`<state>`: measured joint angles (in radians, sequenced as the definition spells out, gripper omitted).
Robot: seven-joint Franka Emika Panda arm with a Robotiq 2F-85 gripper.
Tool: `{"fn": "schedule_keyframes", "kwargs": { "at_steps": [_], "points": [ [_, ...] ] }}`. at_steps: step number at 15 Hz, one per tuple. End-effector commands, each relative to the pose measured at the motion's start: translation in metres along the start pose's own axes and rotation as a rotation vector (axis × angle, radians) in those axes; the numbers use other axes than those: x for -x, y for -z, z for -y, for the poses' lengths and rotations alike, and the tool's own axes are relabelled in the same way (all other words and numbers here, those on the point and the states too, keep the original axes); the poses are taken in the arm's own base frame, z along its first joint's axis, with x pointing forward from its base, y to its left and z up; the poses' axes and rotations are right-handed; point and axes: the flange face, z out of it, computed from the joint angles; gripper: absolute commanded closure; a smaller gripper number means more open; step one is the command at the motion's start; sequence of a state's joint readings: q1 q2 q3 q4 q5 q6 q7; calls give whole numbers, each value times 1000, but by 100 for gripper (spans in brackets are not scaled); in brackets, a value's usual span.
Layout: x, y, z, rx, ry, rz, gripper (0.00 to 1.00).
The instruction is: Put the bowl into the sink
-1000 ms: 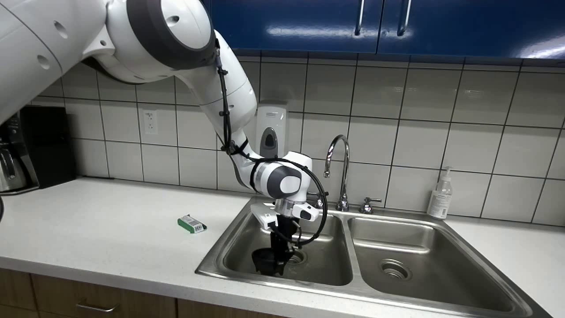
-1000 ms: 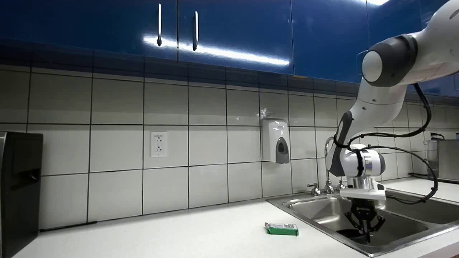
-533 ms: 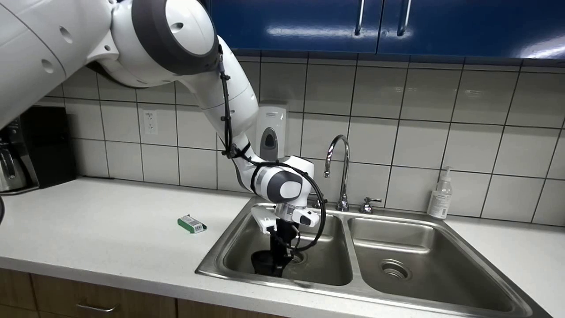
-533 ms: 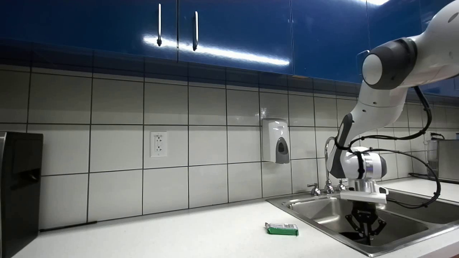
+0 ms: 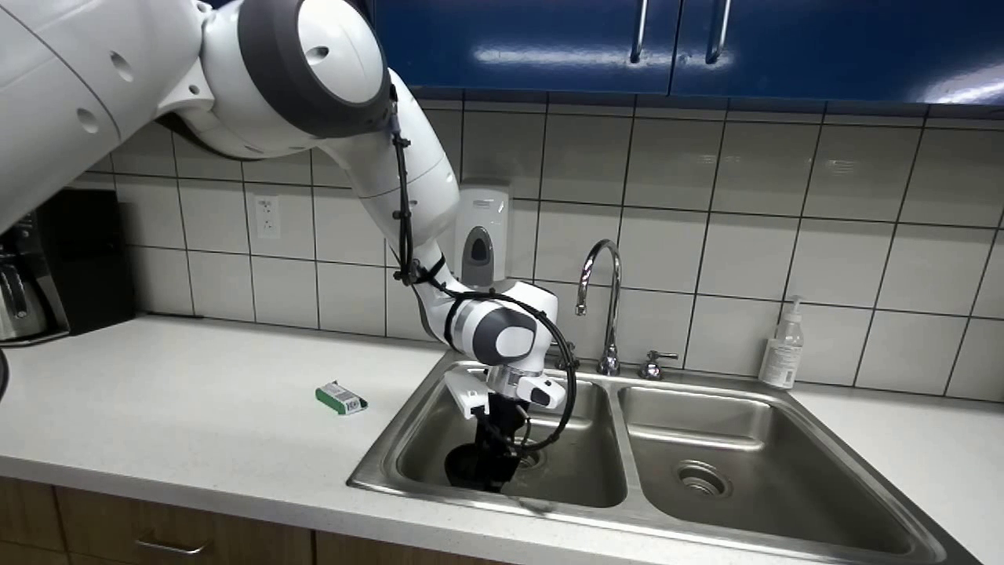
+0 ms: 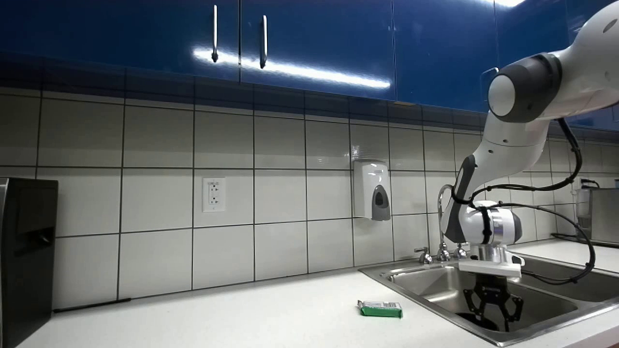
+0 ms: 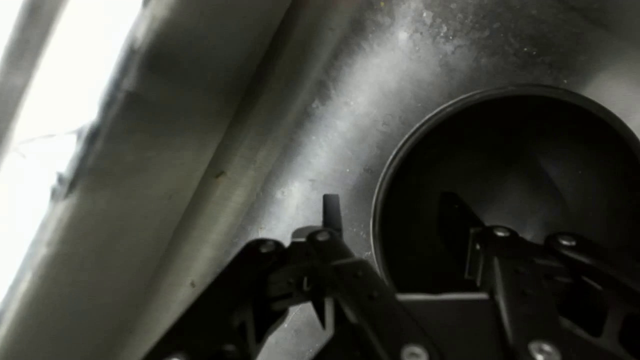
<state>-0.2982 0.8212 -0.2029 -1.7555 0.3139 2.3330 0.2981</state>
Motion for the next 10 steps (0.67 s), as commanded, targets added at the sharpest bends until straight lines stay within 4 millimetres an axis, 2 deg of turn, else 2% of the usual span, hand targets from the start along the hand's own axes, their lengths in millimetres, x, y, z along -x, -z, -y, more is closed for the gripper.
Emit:
{"fn": "schedule_keyframes", "kwargs": {
  "at_steps": [1,3,6,10],
  "points": [
    [-2,9,0,-25,5,17,16],
    [-1,16,0,-33,7,6,1],
    [1,30,1,-46,17,-18,0],
    [6,59,2,-79,36,-60,0]
  ]
}}
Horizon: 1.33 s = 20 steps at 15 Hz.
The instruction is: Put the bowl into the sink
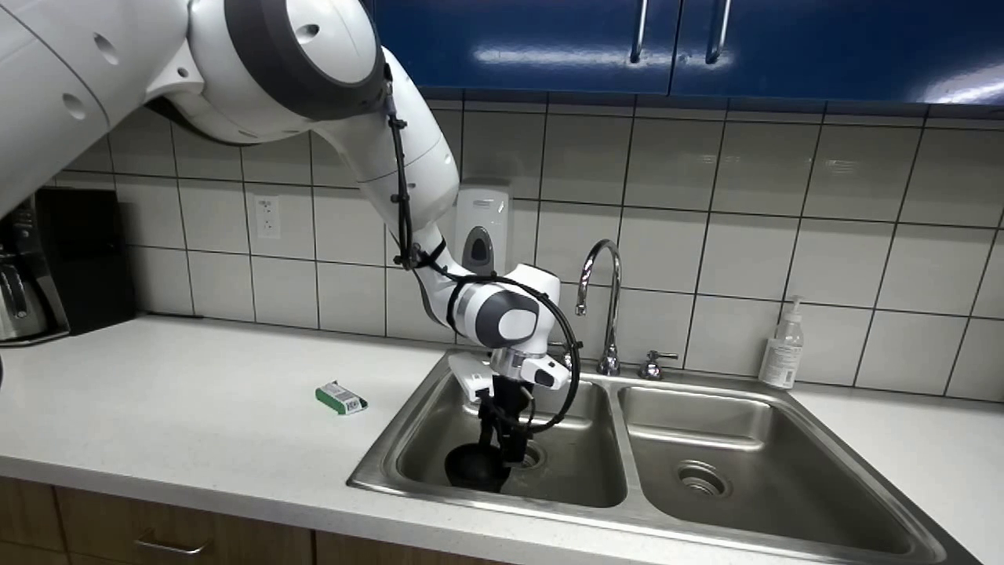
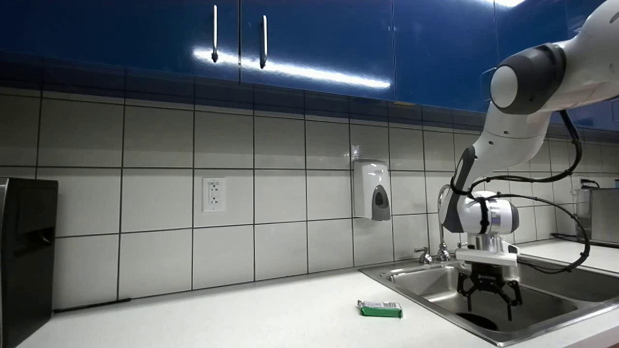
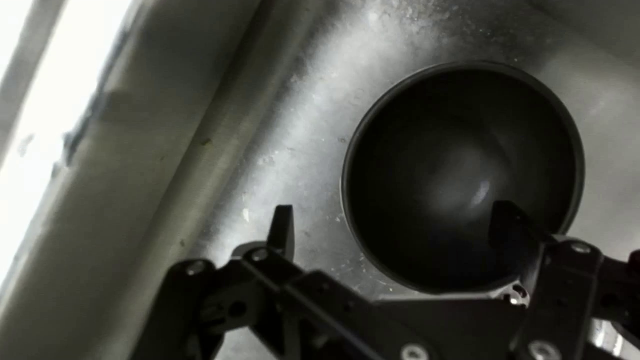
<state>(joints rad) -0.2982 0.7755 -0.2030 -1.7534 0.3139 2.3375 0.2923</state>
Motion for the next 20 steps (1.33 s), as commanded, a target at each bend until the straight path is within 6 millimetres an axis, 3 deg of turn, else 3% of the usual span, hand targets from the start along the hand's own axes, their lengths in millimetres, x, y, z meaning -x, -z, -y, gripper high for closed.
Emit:
{"fn": "schedule_keyframes", "kwargs": {
  "at_steps": [1,5,10,14,20],
  "points": [
    [9,37,-2,-59,31,-28,0],
    [24,72,-2,-83,81,-72,0],
    [62,107,-3,-109,194,-73,0],
    [109,130,-5,-127,358,-82,0],
    [196,152,-13,-138,669,-83,0]
  ]
}}
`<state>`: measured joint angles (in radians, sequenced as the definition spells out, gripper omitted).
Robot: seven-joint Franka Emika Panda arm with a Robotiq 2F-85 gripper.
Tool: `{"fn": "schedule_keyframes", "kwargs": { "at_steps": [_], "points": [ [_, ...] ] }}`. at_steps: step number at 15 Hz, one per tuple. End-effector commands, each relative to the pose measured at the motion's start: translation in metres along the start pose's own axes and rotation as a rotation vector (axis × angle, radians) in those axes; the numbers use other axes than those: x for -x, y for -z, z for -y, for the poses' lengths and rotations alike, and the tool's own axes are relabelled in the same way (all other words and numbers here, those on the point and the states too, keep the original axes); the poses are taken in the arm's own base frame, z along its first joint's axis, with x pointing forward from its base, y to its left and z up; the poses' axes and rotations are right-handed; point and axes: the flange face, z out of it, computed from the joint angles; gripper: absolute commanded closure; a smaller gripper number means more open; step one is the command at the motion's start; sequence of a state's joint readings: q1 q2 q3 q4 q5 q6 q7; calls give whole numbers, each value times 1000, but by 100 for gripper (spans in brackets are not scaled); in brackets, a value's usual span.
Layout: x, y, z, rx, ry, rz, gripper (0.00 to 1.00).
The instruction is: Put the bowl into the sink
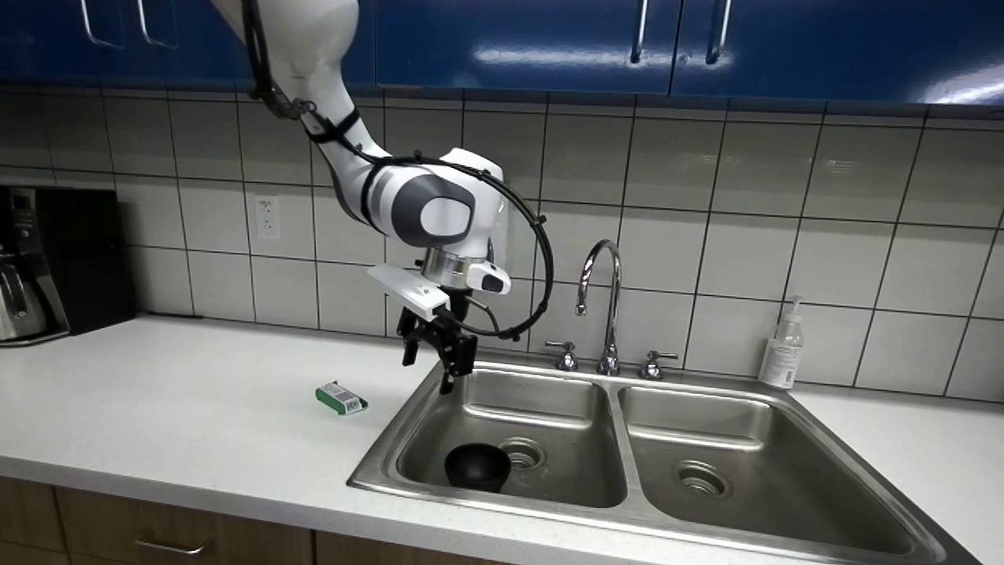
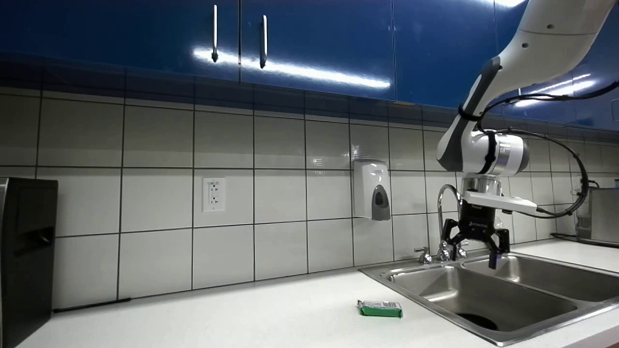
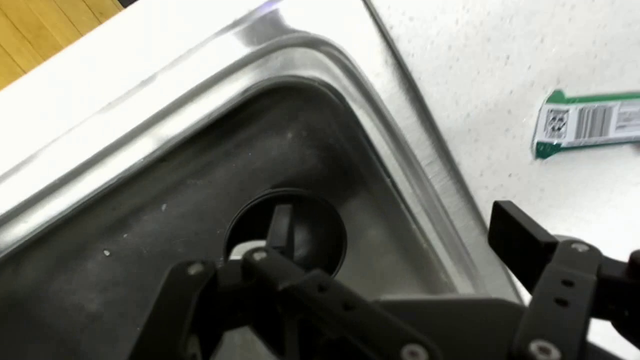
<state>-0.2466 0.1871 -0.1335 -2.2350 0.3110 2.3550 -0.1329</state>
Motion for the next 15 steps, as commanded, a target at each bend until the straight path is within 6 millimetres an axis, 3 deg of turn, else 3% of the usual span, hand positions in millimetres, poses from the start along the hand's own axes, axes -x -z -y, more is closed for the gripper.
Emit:
{"fn": "schedule_keyframes", "kwargs": {
  "at_steps": [1,7,12,13,14,15],
  "points": [
    [61,21,20,-12,197,-7,0],
    [141,34,40,-9,510,3,0],
    [197,40,41,-15,759,101,0],
    [206,37,39,-14,804,135,0],
    [182,32,44,-6,710,111,0],
    [187,33,43,-10,720,116,0]
  ]
}}
